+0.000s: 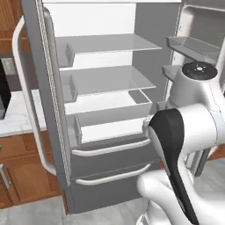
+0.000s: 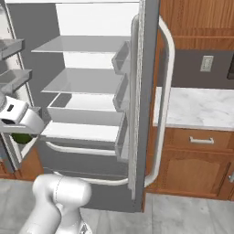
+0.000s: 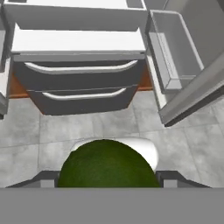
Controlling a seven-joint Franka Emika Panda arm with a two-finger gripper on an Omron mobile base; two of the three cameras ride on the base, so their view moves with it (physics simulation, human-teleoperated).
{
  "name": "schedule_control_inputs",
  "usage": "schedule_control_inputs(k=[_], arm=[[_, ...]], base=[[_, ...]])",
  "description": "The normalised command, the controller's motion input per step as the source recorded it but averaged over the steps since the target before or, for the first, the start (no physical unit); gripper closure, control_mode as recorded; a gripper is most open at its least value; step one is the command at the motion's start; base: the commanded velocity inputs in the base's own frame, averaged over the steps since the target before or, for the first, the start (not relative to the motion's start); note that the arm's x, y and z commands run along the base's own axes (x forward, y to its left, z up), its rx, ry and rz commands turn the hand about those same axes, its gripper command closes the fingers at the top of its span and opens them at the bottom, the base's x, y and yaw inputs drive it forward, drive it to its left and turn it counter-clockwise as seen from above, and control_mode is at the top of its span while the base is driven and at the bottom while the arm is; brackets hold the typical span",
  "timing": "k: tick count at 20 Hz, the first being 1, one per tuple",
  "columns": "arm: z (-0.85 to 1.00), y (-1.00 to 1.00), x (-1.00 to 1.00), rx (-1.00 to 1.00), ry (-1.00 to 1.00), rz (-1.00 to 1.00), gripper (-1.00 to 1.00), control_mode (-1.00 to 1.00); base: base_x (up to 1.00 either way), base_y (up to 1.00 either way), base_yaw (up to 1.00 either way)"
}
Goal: Gather the lime and eggplant from the fridge and place them on a tray on the dining counter. Then gather the steak and fish from the fridge and place them on the other tray.
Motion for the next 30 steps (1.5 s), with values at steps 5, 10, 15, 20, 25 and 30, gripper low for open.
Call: schedule_control_inputs(k=[5, 10, 15, 20, 25, 30], arm=[[0.00, 0.00, 0.00, 0.00, 0.00, 0.00, 1.00, 1.00], [0.00, 0.00, 0.00, 0.00, 0.00, 0.00, 1.00, 1.00], [0.00, 0.00, 0.00, 0.00, 0.00, 0.00, 1.00, 1.00], [0.00, 0.00, 0.00, 0.00, 0.00, 0.00, 1.00, 1.00], [0.00, 0.00, 0.00, 0.00, 0.00, 0.00, 1.00, 1.00], [0.00, 0.00, 0.00, 0.00, 0.00, 0.00, 1.00, 1.00]], base=[[-0.61, 0.61, -0.03], [-0.60, 0.45, -0.16], [-0.66, 0.39, -0.23], [-0.81, 0.18, -0.27], [-0.99, -0.09, -0.19], [-1.00, -0.16, -0.13]])
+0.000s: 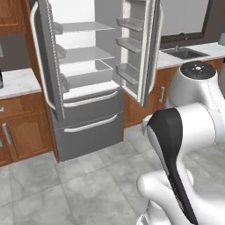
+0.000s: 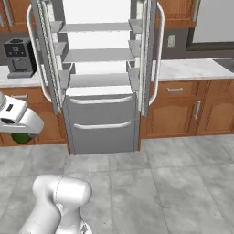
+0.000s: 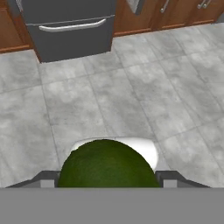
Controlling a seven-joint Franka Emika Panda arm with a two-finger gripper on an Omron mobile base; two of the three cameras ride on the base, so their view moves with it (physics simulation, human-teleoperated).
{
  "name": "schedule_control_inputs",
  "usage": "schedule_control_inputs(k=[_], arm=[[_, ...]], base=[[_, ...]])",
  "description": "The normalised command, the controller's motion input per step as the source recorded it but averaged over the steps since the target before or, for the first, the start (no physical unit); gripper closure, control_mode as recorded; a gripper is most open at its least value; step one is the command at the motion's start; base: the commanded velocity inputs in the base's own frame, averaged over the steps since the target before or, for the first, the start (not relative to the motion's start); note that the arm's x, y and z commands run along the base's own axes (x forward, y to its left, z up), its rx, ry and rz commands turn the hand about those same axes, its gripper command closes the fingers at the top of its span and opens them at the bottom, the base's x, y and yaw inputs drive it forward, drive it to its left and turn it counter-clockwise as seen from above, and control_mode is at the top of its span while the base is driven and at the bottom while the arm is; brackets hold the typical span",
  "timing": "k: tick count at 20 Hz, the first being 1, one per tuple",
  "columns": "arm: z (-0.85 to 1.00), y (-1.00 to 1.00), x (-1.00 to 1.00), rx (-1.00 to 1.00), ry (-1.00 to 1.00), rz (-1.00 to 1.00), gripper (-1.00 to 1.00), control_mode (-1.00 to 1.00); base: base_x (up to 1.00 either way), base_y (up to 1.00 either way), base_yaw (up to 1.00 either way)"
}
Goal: Gather the lime and eggplant from the fridge and place them on a tray on the dining counter. Then gather the steak and fish from the fridge and place them on the other tray.
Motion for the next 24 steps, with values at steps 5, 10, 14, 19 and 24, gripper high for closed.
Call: schedule_control_inputs(k=[5, 10, 14, 19, 24], arm=[[0.00, 0.00, 0.00, 0.00, 0.00, 0.00, 1.00, 1.00], [0.00, 0.00, 0.00, 0.00, 0.00, 0.00, 1.00, 1.00], [0.00, 0.00, 0.00, 0.00, 0.00, 0.00, 1.00, 1.00], [0.00, 0.00, 0.00, 0.00, 0.00, 0.00, 1.00, 1.00], [0.00, 0.00, 0.00, 0.00, 0.00, 0.00, 1.00, 1.00]], base=[[-1.00, -0.21, -0.14], [-0.85, -0.24, -0.05], [-0.60, -0.43, 0.00], [-0.66, -0.60, 0.00], [-0.75, -0.63, 0.00]])
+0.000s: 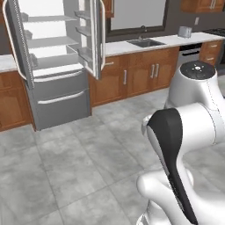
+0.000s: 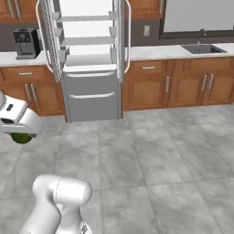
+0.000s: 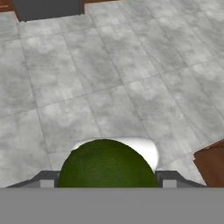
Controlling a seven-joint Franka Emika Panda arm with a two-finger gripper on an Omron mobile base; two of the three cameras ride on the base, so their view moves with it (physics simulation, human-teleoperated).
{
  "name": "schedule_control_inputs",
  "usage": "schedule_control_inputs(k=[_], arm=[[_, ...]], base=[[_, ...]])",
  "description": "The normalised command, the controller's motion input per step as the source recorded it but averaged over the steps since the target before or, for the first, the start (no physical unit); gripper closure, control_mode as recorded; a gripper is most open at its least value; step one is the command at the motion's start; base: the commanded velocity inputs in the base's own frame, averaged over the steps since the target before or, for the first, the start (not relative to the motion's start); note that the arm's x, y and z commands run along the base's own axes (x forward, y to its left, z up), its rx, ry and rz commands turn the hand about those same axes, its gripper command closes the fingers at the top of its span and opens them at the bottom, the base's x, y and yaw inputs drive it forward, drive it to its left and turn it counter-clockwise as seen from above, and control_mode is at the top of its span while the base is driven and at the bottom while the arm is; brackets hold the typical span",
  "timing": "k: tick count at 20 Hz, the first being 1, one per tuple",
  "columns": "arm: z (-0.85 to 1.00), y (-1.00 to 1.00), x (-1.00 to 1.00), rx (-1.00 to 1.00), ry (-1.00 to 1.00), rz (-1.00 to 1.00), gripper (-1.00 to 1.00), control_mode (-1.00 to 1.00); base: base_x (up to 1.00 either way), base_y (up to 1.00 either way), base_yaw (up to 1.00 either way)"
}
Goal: Gather the lime and eggplant from the fridge and place them on a tray on the dining counter. Then gather the steak and fish from the fridge and place them on the other tray.
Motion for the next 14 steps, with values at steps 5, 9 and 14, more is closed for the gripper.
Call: schedule_control_inputs(k=[5, 9, 14], arm=[[0.00, 0.00, 0.00, 0.00, 0.00, 0.00, 1.00, 1.00], [0.00, 0.00, 0.00, 0.00, 0.00, 0.00, 1.00, 1.00], [0.00, 0.00, 0.00, 0.00, 0.00, 0.00, 1.00, 1.00]], base=[[-0.62, -0.57, -0.01], [-0.58, -0.71, 0.00], [-0.60, -0.66, 0.00]])
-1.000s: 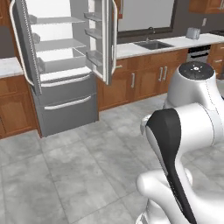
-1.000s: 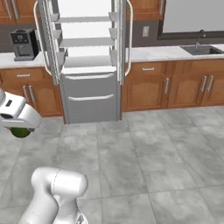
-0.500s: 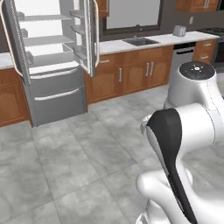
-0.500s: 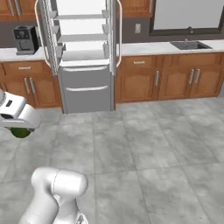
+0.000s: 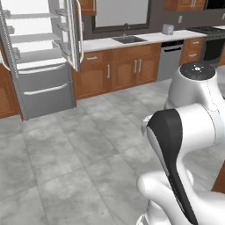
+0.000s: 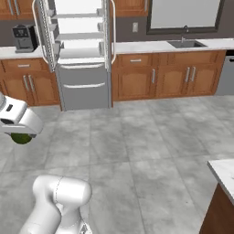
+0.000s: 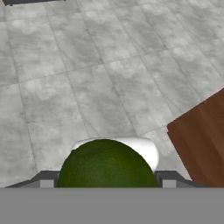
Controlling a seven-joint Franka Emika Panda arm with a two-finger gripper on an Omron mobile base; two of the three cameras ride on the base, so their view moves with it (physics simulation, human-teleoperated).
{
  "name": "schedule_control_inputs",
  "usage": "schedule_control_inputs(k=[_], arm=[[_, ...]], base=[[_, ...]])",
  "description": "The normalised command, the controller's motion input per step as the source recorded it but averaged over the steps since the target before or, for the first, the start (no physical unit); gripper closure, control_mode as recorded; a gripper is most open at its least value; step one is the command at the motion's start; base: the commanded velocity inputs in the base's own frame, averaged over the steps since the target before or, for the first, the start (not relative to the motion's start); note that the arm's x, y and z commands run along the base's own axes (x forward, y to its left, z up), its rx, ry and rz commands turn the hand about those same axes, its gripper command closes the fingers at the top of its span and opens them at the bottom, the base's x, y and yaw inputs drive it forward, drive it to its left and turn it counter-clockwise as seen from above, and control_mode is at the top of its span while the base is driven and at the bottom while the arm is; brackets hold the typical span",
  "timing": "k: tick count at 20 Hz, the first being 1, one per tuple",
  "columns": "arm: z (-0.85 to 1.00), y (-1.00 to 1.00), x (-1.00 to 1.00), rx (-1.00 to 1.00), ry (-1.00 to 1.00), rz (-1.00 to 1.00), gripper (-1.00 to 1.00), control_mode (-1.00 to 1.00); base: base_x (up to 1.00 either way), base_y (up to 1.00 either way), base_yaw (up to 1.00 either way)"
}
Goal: Gather the lime and eggplant from the fridge and place them on a tray on the dining counter. Then gather the steak and fish from the fridge and place them on the other tray.
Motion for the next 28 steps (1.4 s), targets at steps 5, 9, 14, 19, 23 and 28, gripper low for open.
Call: schedule_control_inputs(k=[5, 9, 14, 19, 23, 28], arm=[[0.00, 0.00, 0.00, 0.00, 0.00, 0.00, 1.00, 1.00], [0.00, 0.00, 0.00, 0.00, 0.00, 0.00, 1.00, 1.00], [0.00, 0.00, 0.00, 0.00, 0.00, 0.00, 1.00, 1.00], [0.00, 0.00, 0.00, 0.00, 0.00, 0.00, 1.00, 1.00], [0.00, 0.00, 0.00, 0.00, 0.00, 0.00, 1.00, 1.00], [0.00, 0.00, 0.00, 0.00, 0.00, 0.00, 1.00, 1.00]], base=[[-0.77, -0.71, -0.01], [-1.00, -0.33, -0.07], [-1.00, -0.06, -0.05], [-1.00, -0.13, -0.13], [-1.00, -0.64, -0.08], [-0.89, -1.00, -0.01]])
